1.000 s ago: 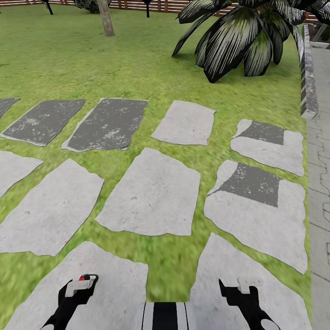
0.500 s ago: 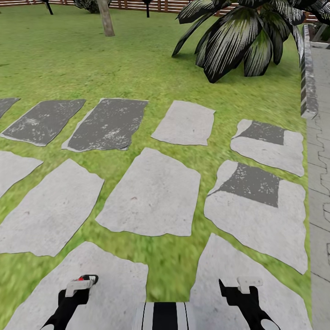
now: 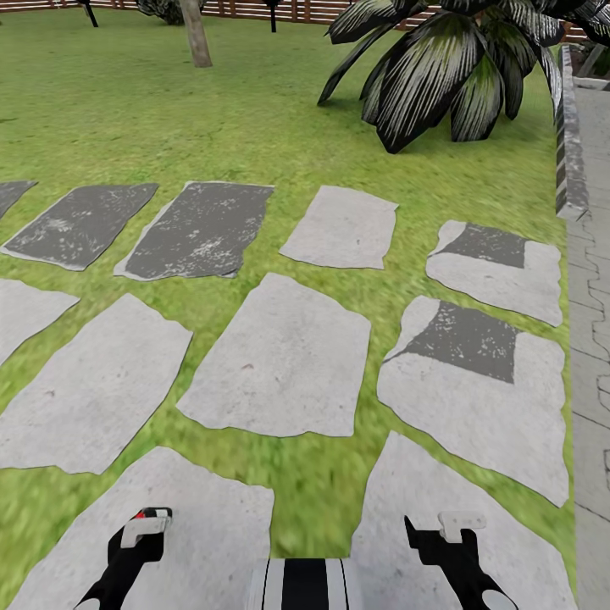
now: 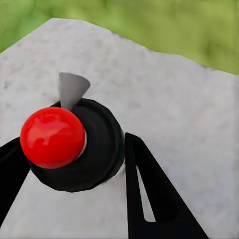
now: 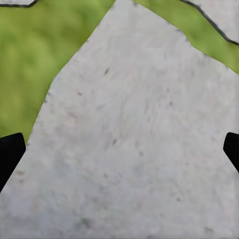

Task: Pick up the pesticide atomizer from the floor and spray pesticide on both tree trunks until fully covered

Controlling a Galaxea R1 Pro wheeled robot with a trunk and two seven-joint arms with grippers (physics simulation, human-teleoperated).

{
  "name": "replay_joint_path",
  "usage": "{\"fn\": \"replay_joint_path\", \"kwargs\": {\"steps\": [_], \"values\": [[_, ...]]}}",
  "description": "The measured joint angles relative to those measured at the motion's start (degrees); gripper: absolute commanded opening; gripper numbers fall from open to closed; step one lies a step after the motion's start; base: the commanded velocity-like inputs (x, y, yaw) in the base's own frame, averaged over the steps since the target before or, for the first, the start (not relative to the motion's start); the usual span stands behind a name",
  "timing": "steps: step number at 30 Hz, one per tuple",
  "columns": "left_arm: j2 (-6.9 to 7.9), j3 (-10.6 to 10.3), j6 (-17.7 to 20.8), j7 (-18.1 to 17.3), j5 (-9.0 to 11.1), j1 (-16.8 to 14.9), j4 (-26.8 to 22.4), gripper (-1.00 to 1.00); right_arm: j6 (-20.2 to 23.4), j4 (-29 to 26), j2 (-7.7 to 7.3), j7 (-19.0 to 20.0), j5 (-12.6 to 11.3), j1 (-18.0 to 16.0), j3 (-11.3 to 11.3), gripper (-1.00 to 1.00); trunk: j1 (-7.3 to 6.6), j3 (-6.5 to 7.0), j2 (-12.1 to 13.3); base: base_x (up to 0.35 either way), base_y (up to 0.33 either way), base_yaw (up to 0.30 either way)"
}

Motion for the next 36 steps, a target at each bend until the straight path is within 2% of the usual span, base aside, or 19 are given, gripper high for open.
{"fn": "replay_joint_path", "kwargs": {"steps": [5, 32, 34, 36], "values": [[-0.02, 0.0, 0.0, 0.0, 0.0, 0.0, -0.2, -1.0, 0.0, 0.0, 0.01, 0.0, 0.0, 0.0, 0.0, 1.0, 0.0, 0.0, 0.0, 0.0, 0.0, 0.0], [-0.09, 0.0, 0.2, 0.1, -0.1, 0.0, -0.3, -1.0, -0.3, -0.1, 0.21, 0.1, 0.0, 0.0, 0.5, 1.0, -0.7, 5.98, 0.4, 0.0, 0.0, -0.001], [0.04, 0.0, 0.5, 0.2, 0.0, 0.3, -0.1, -1.0, -0.4, 0.1, -0.05, 0.4, 0.2, 0.0, 0.4, 1.0, -0.75, 6.54, 0.4, 0.0, 0.0, -0.058], [0.33, 0.7, 0.4, 0.3, 0.0, 2.3, -0.1, -1.0, -0.5, 0.7, -0.28, 0.4, 0.3, 0.1, 0.4, 1.0, -0.8, 7.15, 0.4, 0.0, 0.0, -0.068]]}}
